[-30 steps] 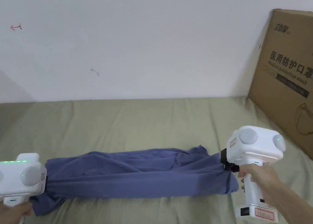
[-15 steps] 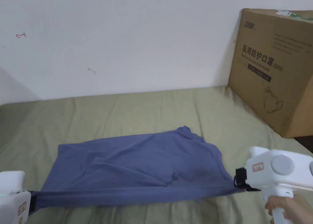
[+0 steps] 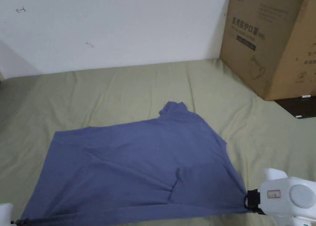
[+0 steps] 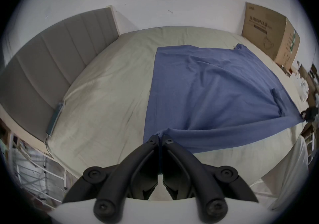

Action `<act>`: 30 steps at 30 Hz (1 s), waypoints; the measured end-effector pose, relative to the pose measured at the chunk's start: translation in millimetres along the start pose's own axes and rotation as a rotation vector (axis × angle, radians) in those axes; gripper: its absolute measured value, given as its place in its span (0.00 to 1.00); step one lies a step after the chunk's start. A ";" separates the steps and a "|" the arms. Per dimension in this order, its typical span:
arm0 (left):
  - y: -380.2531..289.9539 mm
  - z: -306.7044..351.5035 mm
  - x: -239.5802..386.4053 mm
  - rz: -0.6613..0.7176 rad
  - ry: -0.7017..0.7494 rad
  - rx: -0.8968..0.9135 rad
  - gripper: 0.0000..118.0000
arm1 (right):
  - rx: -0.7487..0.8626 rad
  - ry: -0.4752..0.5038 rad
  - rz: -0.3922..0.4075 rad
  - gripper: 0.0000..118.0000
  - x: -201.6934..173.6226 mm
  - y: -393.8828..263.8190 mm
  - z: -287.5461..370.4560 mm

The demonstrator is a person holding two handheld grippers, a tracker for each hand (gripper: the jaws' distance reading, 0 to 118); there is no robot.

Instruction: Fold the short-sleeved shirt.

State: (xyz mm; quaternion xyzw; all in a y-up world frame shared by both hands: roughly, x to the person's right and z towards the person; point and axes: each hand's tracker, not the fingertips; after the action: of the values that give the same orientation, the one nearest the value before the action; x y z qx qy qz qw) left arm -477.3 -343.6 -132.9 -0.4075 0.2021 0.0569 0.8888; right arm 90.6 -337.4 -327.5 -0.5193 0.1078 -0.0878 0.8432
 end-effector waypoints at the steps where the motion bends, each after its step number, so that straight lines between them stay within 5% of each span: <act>1: -0.3 -0.9 -1.6 -0.002 0.006 0.001 0.09 | 0.003 -0.001 0.015 0.03 -1.6 -1.3 0.0; 4: 1.8 -1.6 -1.3 -0.015 0.012 -0.025 0.49 | 0.026 0.012 0.020 0.10 -3.1 -0.5 -0.3; 6: 3.9 20.6 5.5 -0.024 0.014 -0.021 0.76 | 0.031 0.001 0.035 0.55 -4.9 1.2 1.3; 7: 3.8 26.2 5.0 -0.013 0.012 -0.002 0.81 | 0.049 -0.012 0.046 0.67 -5.3 0.1 3.1; 9: 3.8 38.1 2.4 0.017 -0.024 0.021 0.81 | 0.078 -0.021 0.067 0.68 -6.1 -3.2 10.4; 12: -0.8 54.2 -2.5 0.048 -0.069 0.048 0.77 | 0.113 0.017 0.076 0.65 -5.2 -10.6 25.3; 14: -4.9 73.4 1.1 0.059 -0.103 0.058 0.60 | 0.140 0.048 0.100 0.47 -4.3 -19.7 34.9; 15: -9.1 81.7 3.3 0.066 -0.109 0.064 0.54 | 0.145 0.037 0.104 0.47 -4.6 -24.9 38.5; 16: -13.3 86.0 3.6 0.069 -0.115 0.067 0.54 | 0.156 0.034 0.112 0.42 -7.3 -32.4 43.9; 18: -23.3 93.6 10.3 0.066 -0.102 0.067 0.08 | 0.158 0.021 0.128 0.05 -8.2 -42.8 45.7; 19: -28.1 97.6 11.1 0.058 -0.081 0.070 0.01 | 0.155 0.023 0.125 0.04 -7.0 -48.1 45.7; 25: -33.4 74.7 2.3 0.125 -0.087 0.038 0.00 | 0.110 0.018 0.126 0.00 -6.5 -65.5 37.7; 26: -46.7 75.6 -1.1 0.132 -0.074 0.043 0.06 | 0.098 0.018 0.113 0.00 -4.9 -63.6 35.6; 29: -48.8 77.2 -0.9 0.152 -0.067 0.044 0.60 | 0.087 0.024 0.093 0.00 -2.9 -59.7 32.1; 30: -49.1 76.7 0.3 0.160 -0.070 0.048 0.66 | 0.082 0.027 0.096 0.00 -3.4 -58.1 31.3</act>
State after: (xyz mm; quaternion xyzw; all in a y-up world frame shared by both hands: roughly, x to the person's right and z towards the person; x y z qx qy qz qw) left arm -439.9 -318.8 -53.7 -0.3663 0.2040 0.1369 0.8975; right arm 93.8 -335.5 -261.5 -0.4771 0.1402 -0.0586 0.8656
